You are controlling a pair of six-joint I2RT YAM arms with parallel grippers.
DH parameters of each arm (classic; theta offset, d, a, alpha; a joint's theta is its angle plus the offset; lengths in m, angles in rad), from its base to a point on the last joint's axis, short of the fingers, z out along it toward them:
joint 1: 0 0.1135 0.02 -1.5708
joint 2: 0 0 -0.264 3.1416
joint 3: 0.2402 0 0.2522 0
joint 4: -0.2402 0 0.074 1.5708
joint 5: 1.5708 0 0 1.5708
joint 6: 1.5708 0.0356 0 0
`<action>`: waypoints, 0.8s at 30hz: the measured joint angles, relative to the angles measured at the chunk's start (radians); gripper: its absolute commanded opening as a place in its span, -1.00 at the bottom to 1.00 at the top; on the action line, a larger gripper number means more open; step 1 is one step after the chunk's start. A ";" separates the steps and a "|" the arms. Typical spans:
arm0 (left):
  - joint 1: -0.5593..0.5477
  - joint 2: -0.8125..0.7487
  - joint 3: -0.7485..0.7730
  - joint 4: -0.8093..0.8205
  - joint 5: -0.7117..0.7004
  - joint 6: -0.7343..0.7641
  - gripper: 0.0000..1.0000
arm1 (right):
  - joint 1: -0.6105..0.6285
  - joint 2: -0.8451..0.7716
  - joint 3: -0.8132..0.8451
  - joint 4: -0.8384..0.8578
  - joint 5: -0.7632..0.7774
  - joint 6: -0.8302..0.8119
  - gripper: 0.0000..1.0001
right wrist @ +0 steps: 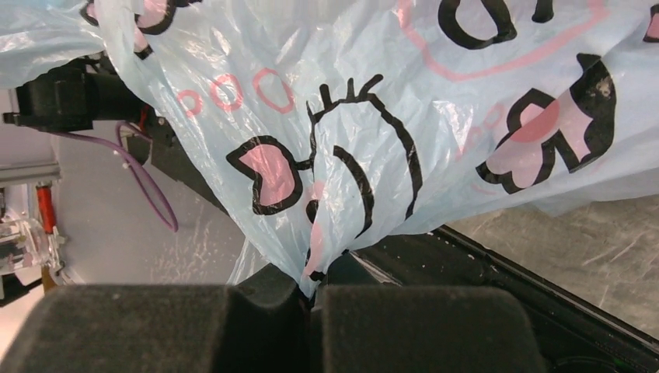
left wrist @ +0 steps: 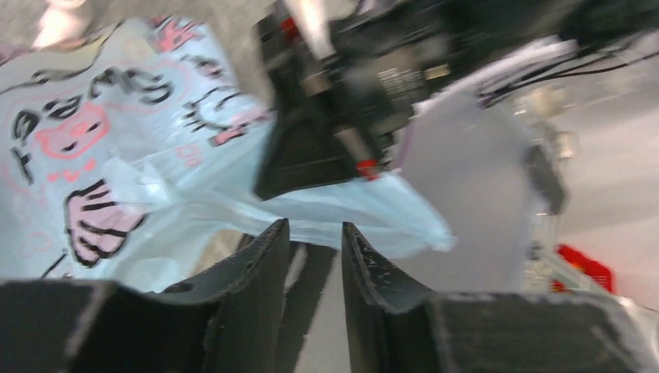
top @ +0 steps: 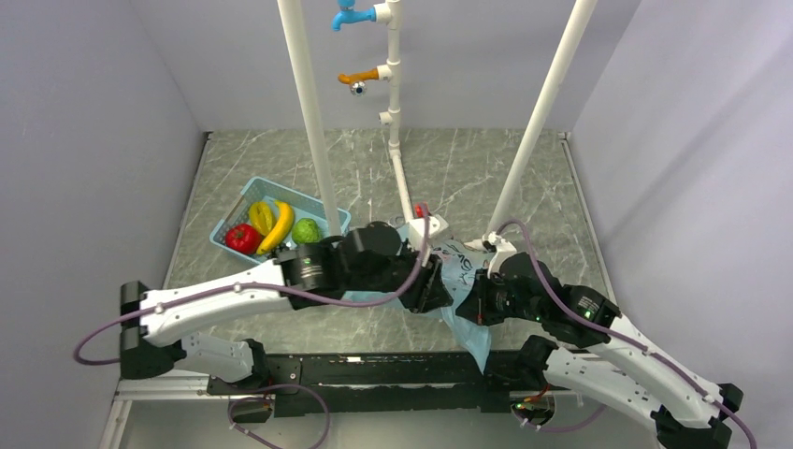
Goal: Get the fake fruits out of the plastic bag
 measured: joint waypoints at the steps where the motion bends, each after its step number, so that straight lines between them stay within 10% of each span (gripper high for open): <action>1: -0.004 0.030 -0.018 0.002 -0.032 0.003 -0.42 | 0.000 -0.008 0.002 0.000 0.001 0.000 -1.00; 24: 0.012 0.303 -0.172 0.185 -0.467 -0.038 -0.21 | 0.000 -0.084 0.017 0.021 -0.124 -0.070 -1.00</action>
